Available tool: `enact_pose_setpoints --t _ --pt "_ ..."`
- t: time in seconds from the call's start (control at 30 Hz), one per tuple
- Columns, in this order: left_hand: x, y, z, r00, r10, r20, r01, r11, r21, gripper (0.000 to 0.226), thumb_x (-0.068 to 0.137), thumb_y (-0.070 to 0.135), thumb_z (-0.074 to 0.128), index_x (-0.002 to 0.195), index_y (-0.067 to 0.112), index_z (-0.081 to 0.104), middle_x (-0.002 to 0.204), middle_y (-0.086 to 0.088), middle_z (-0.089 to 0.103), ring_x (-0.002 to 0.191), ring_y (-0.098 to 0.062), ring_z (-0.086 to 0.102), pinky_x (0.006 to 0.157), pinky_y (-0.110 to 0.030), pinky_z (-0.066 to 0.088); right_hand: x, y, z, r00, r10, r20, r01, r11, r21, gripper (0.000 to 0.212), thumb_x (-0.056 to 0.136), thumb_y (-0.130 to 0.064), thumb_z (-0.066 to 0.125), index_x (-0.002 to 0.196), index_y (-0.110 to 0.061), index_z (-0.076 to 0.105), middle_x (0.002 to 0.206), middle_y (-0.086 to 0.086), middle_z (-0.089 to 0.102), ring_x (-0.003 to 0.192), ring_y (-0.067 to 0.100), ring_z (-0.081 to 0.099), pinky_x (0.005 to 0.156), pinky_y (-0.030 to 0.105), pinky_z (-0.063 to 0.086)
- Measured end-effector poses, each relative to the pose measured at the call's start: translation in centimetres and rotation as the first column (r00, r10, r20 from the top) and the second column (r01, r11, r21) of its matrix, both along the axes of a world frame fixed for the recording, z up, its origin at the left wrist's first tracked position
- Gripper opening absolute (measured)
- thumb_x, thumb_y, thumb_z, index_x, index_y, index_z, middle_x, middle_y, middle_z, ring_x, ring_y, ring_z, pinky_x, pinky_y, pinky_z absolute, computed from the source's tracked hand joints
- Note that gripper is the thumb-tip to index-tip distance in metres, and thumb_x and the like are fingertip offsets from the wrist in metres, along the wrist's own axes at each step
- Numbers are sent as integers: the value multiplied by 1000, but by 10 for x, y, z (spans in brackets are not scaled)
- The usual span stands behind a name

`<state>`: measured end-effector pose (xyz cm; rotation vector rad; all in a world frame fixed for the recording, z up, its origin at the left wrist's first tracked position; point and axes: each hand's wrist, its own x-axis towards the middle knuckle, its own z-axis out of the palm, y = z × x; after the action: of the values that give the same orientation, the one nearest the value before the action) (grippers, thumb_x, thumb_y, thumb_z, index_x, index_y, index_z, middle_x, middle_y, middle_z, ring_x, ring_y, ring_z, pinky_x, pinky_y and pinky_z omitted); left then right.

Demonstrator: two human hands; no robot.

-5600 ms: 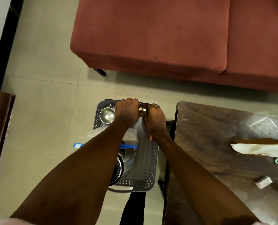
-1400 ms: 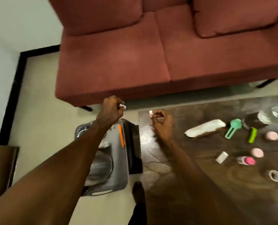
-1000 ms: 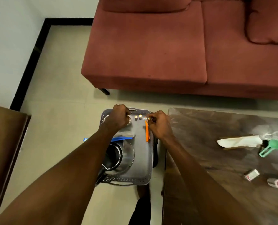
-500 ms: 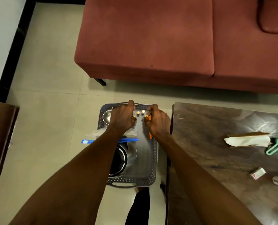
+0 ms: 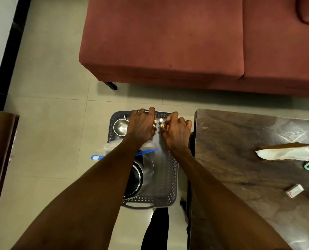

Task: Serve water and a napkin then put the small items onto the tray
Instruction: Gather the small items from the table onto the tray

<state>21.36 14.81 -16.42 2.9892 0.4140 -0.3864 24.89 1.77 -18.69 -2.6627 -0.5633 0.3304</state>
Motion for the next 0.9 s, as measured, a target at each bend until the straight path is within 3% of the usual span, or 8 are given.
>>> enact_pose_setpoints --t 0.4,0.9 --pt "8 -1 -8 999 -43 -21 44 999 12 55 81 33 71 122 12 41 108 -10 69 107 -27 60 93 -36 42 3 2 -12 1000 -11 19 11 1000 -17 36 86 -28 68 112 -15 47 101 5 65 99 26 58 86 37 30" --pt "8 -1 -10 998 -50 -30 51 999 8 54 81 32 72 121 12 41 106 -10 69 105 -27 60 90 -36 42 -6 4 -26 997 36 67 -33 998 -59 56 74 -29 79 118 -10 51 105 12 67 99 31 59 87 41 36"
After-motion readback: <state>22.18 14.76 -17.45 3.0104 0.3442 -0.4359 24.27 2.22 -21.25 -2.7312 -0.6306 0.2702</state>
